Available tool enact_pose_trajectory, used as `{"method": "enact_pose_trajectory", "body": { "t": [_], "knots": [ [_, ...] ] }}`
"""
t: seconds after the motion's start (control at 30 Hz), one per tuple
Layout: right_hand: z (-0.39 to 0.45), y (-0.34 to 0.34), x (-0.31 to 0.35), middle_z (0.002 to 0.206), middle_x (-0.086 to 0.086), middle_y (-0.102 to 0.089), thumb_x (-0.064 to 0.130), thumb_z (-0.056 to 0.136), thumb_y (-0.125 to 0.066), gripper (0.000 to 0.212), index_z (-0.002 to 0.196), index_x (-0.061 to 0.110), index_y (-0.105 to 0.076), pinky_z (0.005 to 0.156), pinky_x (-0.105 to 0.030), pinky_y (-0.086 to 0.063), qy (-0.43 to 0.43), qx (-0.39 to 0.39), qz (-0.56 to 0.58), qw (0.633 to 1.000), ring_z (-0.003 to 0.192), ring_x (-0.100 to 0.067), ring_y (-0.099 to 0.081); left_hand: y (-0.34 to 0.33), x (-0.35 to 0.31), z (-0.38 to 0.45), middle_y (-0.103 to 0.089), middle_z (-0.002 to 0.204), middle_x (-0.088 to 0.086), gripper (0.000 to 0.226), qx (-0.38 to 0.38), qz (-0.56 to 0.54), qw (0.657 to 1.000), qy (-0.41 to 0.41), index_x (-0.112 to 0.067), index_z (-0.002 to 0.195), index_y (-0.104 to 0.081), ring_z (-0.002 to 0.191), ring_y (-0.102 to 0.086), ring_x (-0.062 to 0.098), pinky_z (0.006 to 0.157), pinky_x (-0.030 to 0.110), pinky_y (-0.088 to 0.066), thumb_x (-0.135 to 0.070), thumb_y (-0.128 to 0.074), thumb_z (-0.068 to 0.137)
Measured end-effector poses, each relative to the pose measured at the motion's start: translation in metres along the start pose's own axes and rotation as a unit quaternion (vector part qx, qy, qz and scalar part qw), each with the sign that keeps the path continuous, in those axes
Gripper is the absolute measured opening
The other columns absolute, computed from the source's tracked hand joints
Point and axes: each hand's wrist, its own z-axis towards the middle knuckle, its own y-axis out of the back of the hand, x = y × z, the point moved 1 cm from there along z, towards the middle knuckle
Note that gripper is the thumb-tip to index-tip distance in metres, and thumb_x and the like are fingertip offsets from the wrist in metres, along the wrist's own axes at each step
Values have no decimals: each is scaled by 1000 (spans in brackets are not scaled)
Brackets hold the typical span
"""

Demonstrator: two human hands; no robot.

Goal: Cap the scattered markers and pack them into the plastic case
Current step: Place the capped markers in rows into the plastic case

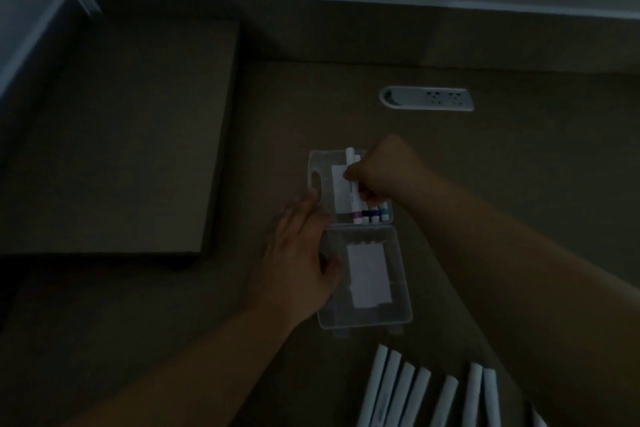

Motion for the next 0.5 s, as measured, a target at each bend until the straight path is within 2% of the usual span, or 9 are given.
{"method": "enact_pose_trajectory", "body": {
  "t": [0.17, 0.23, 0.37, 0.5],
  "knots": [
    [13, -11, -4, 82, -18, -72, 24, 79, -78, 25, 78, 2, -66, 73, -46, -61, 23, -21, -87, 996, 77, -30, -72, 0, 3, 0, -10, 165, -13, 68, -7, -6, 1000, -12, -36, 145, -37, 152, -6, 11, 123, 46, -17, -56, -54, 82],
    [15, -14, -7, 88, -16, -72, 26, 79, -78, 27, 82, 2, -67, 76, -43, -60, 36, -28, -114, 992, 82, -29, -71, 0, 2, 0, -9, 165, -13, 68, -9, -14, 1000, -13, -34, 145, -39, 151, -6, 11, 123, 45, -18, -54, -53, 81],
    [17, -17, -10, 87, -13, -70, 35, 79, -79, 34, 86, 5, -67, 67, -30, -53, 54, -38, -167, 984, 84, -28, -70, 0, 1, 0, -7, 165, -14, 68, -3, -7, 1000, -9, -36, 145, -38, 151, -6, 10, 124, 40, -12, -55, -57, 84],
    [17, -18, -9, 86, -13, -69, 39, 81, -76, 38, 86, 3, -68, 64, -27, -45, 80, -48, -190, 977, 82, -27, -68, 0, 2, 0, -8, 165, -13, 65, -14, -10, 1000, -22, -35, 144, -40, 152, -8, 10, 124, 39, -14, -50, -57, 83]
  ]
}}
